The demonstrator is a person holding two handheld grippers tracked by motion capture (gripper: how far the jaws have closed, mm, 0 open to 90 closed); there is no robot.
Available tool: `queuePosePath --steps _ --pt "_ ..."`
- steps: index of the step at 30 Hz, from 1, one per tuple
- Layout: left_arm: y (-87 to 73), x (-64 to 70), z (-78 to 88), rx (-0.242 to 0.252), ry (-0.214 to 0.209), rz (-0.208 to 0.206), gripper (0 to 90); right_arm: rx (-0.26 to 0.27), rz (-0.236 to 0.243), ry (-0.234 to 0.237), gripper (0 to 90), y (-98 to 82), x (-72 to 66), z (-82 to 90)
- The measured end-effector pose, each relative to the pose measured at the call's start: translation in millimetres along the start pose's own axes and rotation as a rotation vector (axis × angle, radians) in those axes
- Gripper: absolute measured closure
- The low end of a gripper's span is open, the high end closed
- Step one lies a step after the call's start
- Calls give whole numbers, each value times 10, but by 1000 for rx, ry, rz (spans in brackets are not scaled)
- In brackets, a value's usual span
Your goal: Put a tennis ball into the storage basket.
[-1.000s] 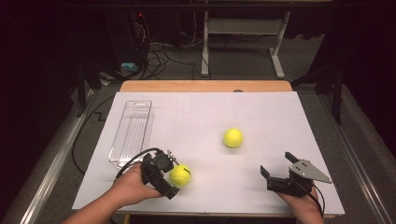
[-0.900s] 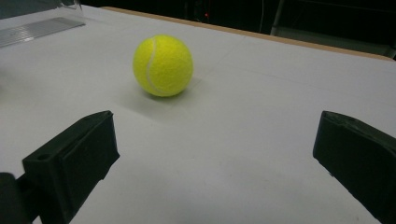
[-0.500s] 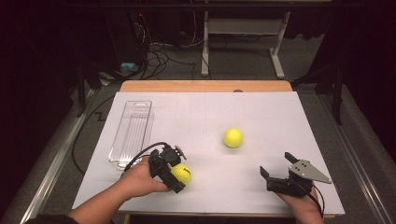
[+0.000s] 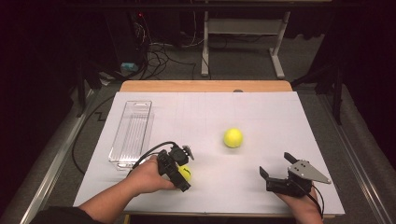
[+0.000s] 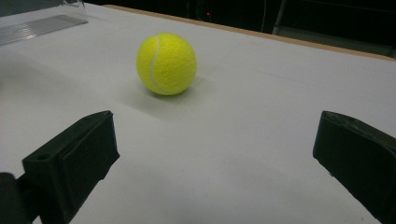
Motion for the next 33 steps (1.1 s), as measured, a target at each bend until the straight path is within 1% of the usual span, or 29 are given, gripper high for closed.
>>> queuePosePath --steps 1,4,7,8,9,10,18,20,22,33 --pt "4 1 -1 -2 1 -1 48 0 0 0 1 0 0 0" --pt "11 -3 10 4 9 2 111 1 2 0 1 0 0 0" --pt "10 -12 11 4 7 6 175 1 1 1 1 0 -3 -1" --pt "9 -13 10 4 8 7 175 1 1 1 1 0 -3 -1" --pt "9 -13 8 5 10 7 226 2 1 1 1 0 -3 0" --pt "8 -13 8 8 17 6 254 3 2 1 1 0 -2 0" --pt "7 -6 17 3 23 12 265 3 0 1 1 1 -5 2" --pt "7 1 32 2 14 12 265 1 -2 2 1 0 -7 1" --pt "7 5 41 0 13 12 266 2 0 2 1 1 -6 2" --pt "29 5 211 10 2 18 265 4 4 -2 1 -1 1 1"
Point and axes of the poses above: each handheld gripper's, and its own axes: z roughly backward along the jaws, y roughly out of its top, x roughly to its right, the point moved 3 cm from there along -z, roughly forward along the jaws, and after that the axes turned 12 degrees about -y, right-handed, at the moved point
